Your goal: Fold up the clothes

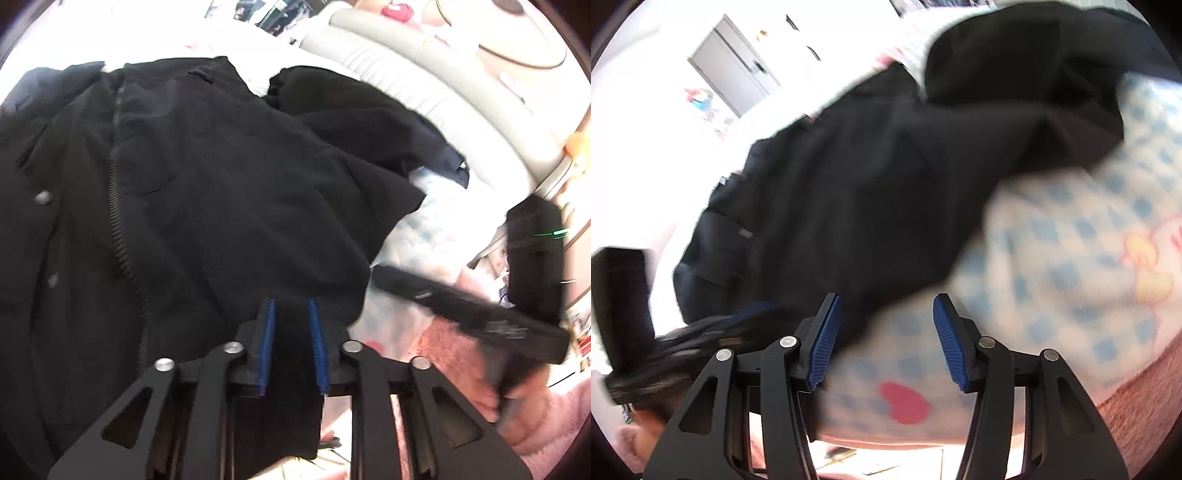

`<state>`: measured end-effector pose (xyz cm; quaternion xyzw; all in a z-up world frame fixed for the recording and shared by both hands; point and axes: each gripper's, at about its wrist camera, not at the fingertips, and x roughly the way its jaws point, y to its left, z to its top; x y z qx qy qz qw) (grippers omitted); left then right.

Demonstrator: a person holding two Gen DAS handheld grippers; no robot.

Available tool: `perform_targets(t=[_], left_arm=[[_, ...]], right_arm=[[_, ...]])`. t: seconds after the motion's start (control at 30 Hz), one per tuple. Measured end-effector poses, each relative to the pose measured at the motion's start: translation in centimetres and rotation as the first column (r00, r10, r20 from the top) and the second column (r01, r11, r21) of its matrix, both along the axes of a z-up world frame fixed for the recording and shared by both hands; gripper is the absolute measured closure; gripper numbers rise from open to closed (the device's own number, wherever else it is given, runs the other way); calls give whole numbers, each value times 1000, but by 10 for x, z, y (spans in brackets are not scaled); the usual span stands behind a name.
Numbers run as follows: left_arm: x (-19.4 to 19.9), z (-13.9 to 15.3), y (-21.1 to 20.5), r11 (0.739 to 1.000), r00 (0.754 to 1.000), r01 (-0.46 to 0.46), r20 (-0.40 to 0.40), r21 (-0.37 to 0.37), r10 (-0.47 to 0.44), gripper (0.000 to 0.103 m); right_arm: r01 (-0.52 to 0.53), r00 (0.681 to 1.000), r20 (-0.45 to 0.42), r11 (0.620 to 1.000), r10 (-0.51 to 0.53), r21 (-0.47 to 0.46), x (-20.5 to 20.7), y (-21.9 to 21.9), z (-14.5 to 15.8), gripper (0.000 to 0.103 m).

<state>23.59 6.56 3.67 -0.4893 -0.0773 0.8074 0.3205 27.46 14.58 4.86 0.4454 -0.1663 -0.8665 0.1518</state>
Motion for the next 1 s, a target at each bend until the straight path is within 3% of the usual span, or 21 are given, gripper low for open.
perform_targets(t=[0.13, 0.3, 0.4, 0.57, 0.63, 0.8, 0.93, 1.0], left_arm=[[-4, -29, 23, 991, 999, 38, 31, -131, -35, 77], [0, -30, 18, 989, 996, 73, 60, -129, -66, 77], [3, -29, 18, 984, 994, 100, 57, -145, -93, 77], [8, -32, 10, 980, 989, 123, 96, -154, -109, 77], [13, -38, 5, 979, 984, 139, 129, -150, -120, 76], [12, -28, -10, 997, 986, 75, 153, -4, -73, 75], [12, -16, -6, 998, 993, 56, 101, -20, -53, 74], [10, -13, 1, 997, 998, 49, 52, -63, -46, 73]], right_arm=[[76, 997, 1, 992, -76, 101, -12, 13, 3, 42], [36, 997, 61, 972, -51, 233, -34, 9, -24, 43], [71, 997, -1, 931, -76, 358, -48, 11, -23, 45], [192, 980, -43, 868, -195, 458, -68, 41, -20, 45], [220, 973, -29, 873, -231, 435, -70, 58, -19, 45], [242, 969, -20, 928, -246, 283, -43, 69, -1, 45], [108, 994, 3, 991, -108, 81, -13, 41, 9, 44], [56, 998, 21, 996, -57, 74, -9, 25, 4, 44]])
